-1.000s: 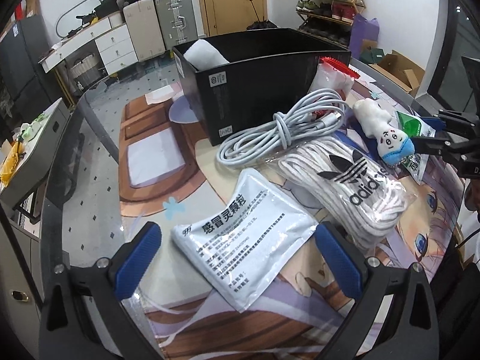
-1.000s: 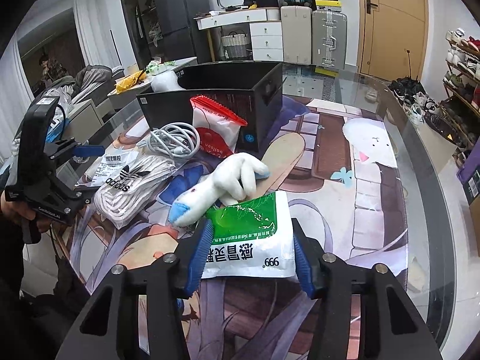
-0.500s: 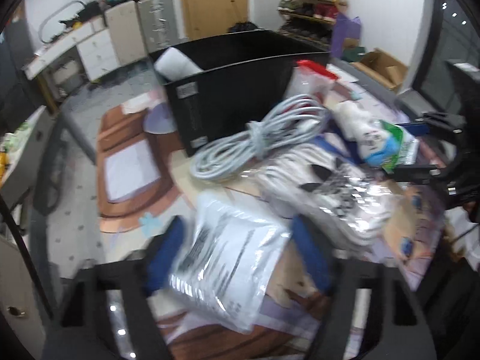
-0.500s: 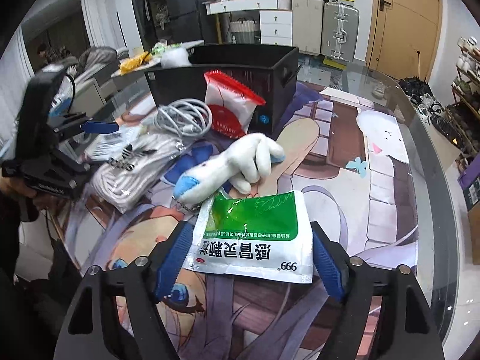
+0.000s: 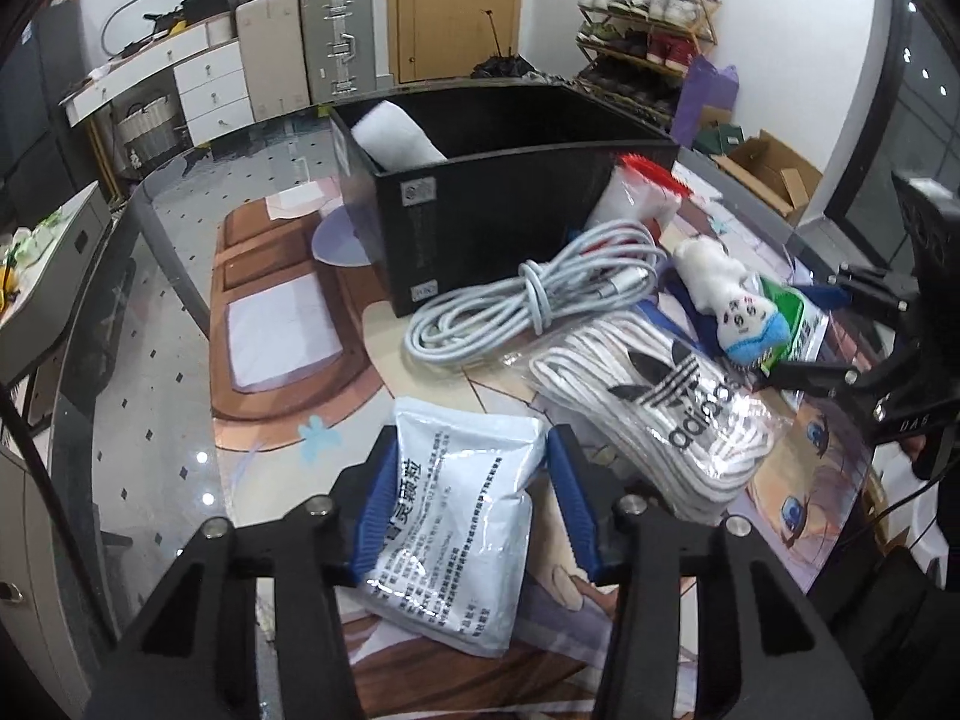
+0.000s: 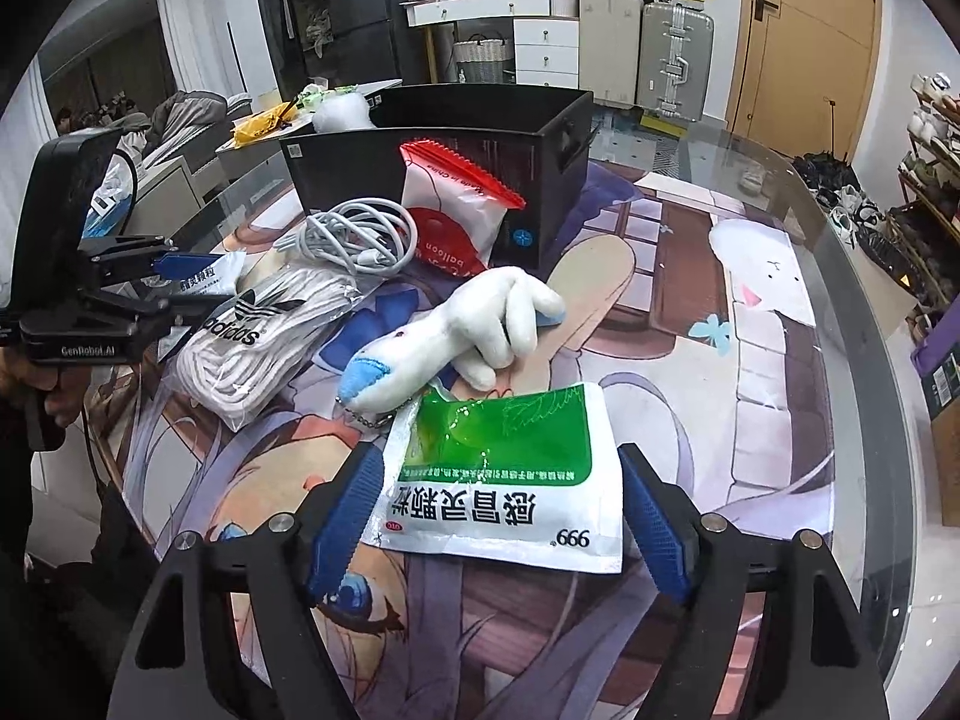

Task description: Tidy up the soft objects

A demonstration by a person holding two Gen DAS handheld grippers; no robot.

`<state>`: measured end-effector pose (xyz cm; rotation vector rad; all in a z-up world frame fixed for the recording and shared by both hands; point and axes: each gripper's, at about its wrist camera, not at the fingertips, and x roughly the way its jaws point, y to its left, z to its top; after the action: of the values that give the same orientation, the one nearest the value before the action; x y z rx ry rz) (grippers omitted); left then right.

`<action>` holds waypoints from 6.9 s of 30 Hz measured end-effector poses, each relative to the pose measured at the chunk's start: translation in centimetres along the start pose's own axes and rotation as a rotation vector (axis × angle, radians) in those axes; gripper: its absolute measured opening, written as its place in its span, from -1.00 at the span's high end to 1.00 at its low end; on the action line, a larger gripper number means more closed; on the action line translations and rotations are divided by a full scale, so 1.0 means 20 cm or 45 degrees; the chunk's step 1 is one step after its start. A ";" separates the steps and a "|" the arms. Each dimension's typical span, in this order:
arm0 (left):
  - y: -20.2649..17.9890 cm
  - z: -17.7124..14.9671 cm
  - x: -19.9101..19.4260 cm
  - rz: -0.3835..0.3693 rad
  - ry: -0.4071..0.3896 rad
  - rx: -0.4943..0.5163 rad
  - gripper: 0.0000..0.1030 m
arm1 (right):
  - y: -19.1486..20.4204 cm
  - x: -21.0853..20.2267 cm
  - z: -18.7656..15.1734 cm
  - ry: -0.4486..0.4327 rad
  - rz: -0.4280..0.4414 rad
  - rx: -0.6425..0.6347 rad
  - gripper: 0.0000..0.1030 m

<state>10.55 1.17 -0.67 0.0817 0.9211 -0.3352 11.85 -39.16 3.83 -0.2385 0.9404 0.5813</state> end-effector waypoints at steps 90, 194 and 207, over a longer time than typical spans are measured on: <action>0.03 0.74 -0.02 0.044 -0.418 -0.169 0.15 | 0.04 -0.02 0.82 -0.263 0.163 -0.046 0.89; -0.13 0.11 -0.04 0.148 -0.143 -0.183 -1.00 | -0.01 0.06 0.23 -0.009 -0.050 0.054 -0.99; -0.23 0.10 0.02 0.087 -0.087 -0.160 -1.00 | -0.03 0.15 0.21 0.033 -0.119 0.045 -0.99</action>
<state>10.85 -3.70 0.62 -0.0136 0.8673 -0.2148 16.53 -36.72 3.78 -0.2575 0.9586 0.4762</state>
